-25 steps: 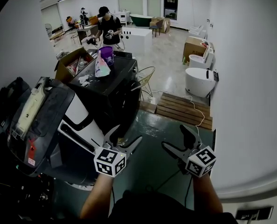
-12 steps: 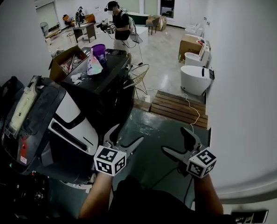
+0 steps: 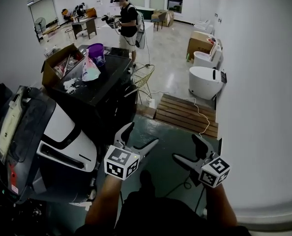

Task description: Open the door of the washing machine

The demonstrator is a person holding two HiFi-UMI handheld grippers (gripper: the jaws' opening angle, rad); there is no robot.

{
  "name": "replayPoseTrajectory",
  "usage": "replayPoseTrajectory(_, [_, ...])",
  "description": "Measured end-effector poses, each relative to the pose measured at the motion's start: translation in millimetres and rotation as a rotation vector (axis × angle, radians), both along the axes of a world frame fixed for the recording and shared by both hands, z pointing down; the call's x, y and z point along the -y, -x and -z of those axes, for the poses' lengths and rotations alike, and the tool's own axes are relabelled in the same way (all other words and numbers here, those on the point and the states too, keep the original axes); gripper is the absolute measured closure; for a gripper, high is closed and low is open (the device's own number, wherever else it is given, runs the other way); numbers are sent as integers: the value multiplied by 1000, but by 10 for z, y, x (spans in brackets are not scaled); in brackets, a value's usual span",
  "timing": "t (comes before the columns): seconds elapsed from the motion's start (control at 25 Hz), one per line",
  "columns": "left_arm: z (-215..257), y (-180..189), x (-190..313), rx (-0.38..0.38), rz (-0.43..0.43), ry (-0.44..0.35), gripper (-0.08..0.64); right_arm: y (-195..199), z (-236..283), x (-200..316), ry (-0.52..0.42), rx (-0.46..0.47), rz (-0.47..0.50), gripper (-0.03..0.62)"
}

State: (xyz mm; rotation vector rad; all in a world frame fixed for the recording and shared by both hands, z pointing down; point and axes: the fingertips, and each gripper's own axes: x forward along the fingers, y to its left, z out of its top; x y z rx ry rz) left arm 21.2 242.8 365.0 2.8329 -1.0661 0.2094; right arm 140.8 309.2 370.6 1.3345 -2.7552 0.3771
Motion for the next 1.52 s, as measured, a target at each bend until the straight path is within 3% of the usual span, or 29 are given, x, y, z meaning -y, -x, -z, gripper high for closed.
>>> replayPoseTrajectory(0.2, [-249,-199,875,10,-58,83,104,-76,-48,894,39,-17,8,89])
replayPoseTrajectory(0.48, [-524,-197,1826,27,-70,214,106,-113,-119,2091,90,5,31,91])
replayPoseTrajectory(0.68, [-555,-181,2290,52,-70,235,107,-44,-166,2606,100,14,60,91])
replayPoseTrajectory(0.88, [-568,-261,2442,83,-92,242,109,-24,-305,2862,153,59,113,95])
replayPoseTrajectory(1.2, [-705,-416,3105,104,28,257,109,-223,-530,3604,181,93,222,115])
replayPoseTrajectory(1.36, [-701,-622,3572,52,115,290,109,-449,-513,4103,186,90,298,128])
replayPoseTrajectory(1.52, [-685,-875,3995,57,180,290,109,-739,-514,4569,196,81,355,143])
